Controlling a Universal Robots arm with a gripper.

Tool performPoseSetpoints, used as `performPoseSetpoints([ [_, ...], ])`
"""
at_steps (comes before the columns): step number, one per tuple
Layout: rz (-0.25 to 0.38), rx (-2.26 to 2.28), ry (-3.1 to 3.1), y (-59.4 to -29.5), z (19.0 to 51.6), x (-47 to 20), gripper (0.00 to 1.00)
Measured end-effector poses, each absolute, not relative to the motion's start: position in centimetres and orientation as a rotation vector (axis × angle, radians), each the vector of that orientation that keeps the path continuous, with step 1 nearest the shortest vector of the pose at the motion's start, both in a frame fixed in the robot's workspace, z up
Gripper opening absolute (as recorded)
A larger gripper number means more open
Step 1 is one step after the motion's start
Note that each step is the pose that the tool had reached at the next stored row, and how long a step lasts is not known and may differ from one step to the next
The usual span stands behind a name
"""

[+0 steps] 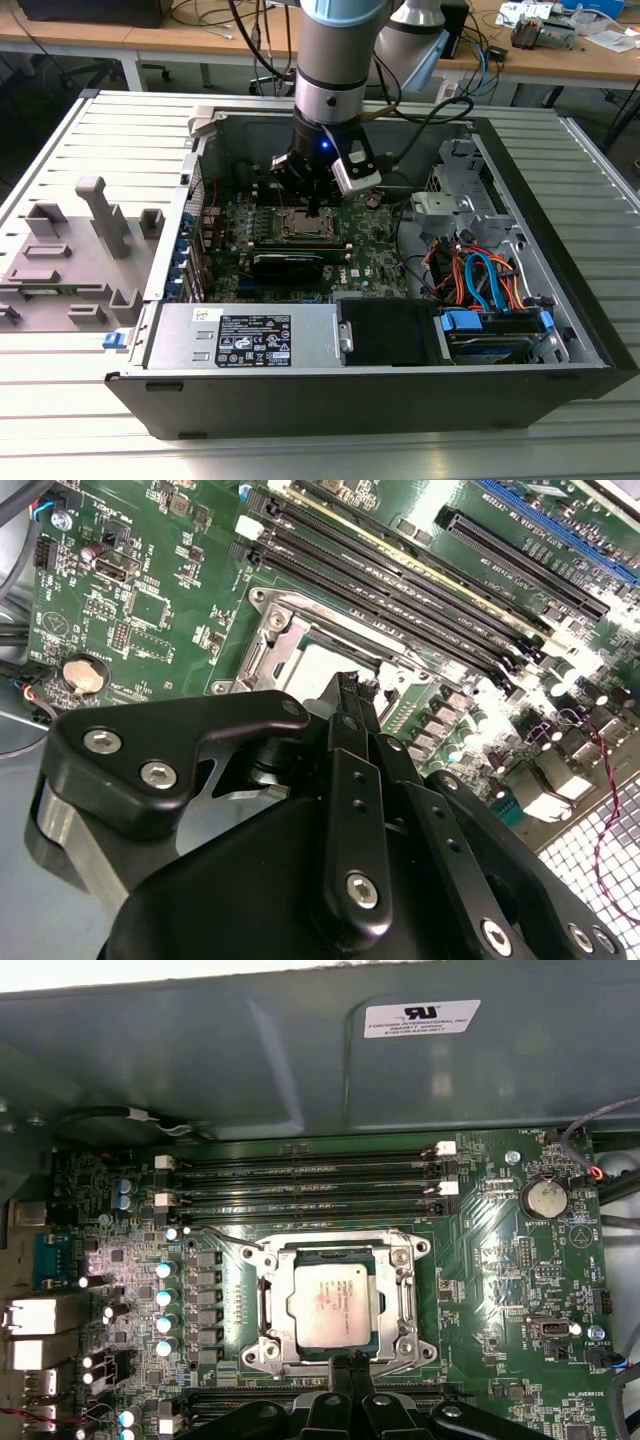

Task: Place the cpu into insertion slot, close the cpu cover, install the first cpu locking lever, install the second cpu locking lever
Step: 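Install the first cpu locking lever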

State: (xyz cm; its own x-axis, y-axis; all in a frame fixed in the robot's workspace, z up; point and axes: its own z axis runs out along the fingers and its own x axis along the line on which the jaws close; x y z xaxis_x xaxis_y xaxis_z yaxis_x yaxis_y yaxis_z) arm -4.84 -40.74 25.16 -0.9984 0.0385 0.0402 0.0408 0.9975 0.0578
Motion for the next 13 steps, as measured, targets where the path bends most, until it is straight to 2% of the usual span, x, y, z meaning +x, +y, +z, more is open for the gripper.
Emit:
performPoseSetpoints([
  [13,-0.091,-0.062,-3.101,-40.74,25.16,-5.03,0.11],
])
